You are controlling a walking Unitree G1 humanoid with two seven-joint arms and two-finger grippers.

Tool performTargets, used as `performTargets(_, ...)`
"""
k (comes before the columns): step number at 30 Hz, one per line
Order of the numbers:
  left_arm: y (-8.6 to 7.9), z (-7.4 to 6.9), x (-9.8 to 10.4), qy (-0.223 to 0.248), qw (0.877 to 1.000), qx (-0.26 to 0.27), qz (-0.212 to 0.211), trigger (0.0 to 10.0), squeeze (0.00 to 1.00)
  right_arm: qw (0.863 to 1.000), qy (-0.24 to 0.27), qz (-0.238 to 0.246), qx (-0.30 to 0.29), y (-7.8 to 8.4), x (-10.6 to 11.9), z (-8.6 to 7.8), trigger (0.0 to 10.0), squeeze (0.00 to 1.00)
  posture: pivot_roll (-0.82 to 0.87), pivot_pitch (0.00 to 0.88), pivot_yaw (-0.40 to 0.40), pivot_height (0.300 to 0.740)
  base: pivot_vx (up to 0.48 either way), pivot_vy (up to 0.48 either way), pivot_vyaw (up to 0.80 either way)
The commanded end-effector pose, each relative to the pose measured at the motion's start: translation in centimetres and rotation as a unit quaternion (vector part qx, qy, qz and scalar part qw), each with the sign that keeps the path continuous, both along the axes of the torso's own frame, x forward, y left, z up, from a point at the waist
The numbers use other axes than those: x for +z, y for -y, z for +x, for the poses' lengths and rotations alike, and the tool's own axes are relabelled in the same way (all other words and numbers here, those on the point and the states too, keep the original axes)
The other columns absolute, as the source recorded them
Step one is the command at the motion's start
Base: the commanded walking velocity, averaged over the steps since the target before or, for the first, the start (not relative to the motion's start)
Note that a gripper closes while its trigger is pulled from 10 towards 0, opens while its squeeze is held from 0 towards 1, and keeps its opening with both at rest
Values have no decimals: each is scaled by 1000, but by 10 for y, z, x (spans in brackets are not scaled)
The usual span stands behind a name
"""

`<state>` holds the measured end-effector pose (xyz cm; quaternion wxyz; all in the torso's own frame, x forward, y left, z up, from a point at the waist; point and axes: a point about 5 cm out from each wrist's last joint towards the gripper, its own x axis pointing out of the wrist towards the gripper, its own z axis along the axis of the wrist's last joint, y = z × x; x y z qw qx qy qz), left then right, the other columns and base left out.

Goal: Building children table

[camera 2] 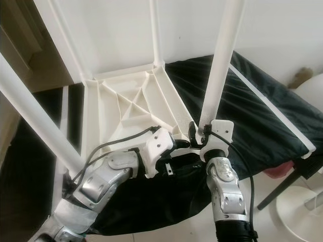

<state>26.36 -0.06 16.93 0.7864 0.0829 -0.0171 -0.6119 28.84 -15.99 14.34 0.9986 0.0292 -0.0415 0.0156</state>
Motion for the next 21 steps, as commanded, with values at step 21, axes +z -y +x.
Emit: performTargets(21, 25, -19, 14, -39, 987, -156, 17, 10000, 0, 992, -2, -41, 121, -28, -1, 9, 10000, 0, -46, 0, 169, 740, 0, 0, 0)
